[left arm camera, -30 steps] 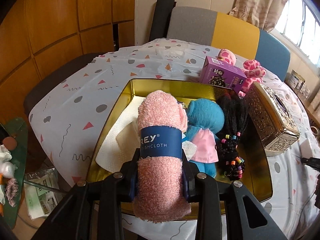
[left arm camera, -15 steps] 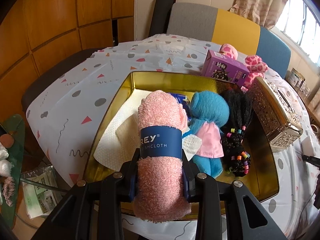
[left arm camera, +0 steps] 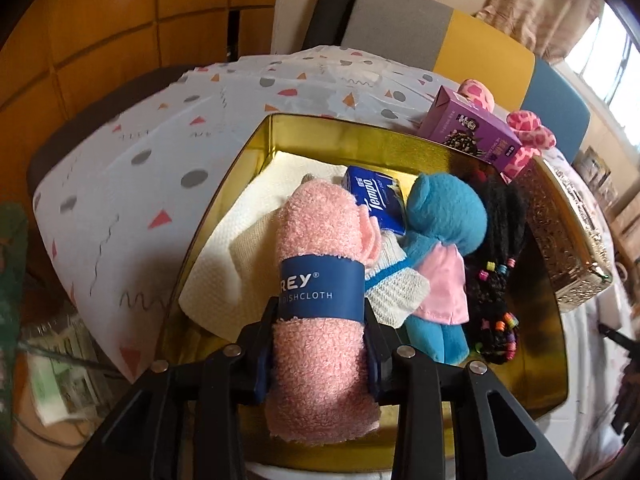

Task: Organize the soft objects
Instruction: 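Carry the pink dishcloth with the left tool into the tray and release, then carry the white sponge with the right tool into the tray and release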

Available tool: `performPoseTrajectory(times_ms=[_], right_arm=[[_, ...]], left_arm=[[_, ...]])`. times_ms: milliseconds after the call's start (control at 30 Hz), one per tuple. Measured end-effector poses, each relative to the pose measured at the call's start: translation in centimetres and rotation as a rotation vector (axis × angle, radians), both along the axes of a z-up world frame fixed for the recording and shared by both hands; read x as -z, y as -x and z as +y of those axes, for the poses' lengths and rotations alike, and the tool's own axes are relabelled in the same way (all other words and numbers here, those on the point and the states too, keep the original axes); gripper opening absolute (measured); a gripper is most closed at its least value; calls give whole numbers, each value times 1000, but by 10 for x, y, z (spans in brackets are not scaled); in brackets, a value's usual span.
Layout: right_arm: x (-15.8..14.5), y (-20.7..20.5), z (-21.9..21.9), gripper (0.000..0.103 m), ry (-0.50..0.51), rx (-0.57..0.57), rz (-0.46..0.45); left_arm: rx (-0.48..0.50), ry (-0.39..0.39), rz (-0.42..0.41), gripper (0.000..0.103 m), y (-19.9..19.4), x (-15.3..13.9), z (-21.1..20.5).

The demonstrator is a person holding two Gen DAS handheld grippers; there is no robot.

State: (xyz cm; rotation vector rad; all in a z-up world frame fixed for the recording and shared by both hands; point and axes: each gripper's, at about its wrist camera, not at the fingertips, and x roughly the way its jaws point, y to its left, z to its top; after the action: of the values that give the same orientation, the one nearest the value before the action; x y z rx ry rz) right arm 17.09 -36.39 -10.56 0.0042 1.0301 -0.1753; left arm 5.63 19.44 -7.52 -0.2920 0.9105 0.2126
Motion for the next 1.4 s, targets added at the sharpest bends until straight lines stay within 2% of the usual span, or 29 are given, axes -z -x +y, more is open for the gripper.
performPoseTrajectory(times_ms=[100, 200, 267, 367, 633, 733, 1000, 1200, 1400], right_arm=[[0, 0, 1, 17, -1, 2, 1], [-1, 0, 1, 17, -1, 2, 2], [-1, -1, 1, 17, -1, 1, 3], [-1, -2, 0, 17, -4, 0, 4], [-2, -4, 1, 17, -3, 9, 9], [-3, -5, 4, 17, 13, 13, 16], [-17, -18, 15, 17, -28, 67, 48], [-58, -53, 59, 17, -57, 24, 3], [-117, -85, 133, 17, -62, -93, -98]], left_arm=[[8, -23, 3, 41, -10, 1, 0], [-1, -44, 0, 54, -19, 2, 2], [-6, -42, -6, 69, -21, -1, 3], [-15, -48, -36, 76, -16, -10, 4], [-24, -155, -80, 77, 10, -31, -11], [-7, -178, -118, 83, 22, -42, -20], [45, -181, -170, 83, 31, -57, -36], [62, -167, -184, 84, 38, -59, -39], [59, -151, -182, 84, 41, -57, -33]])
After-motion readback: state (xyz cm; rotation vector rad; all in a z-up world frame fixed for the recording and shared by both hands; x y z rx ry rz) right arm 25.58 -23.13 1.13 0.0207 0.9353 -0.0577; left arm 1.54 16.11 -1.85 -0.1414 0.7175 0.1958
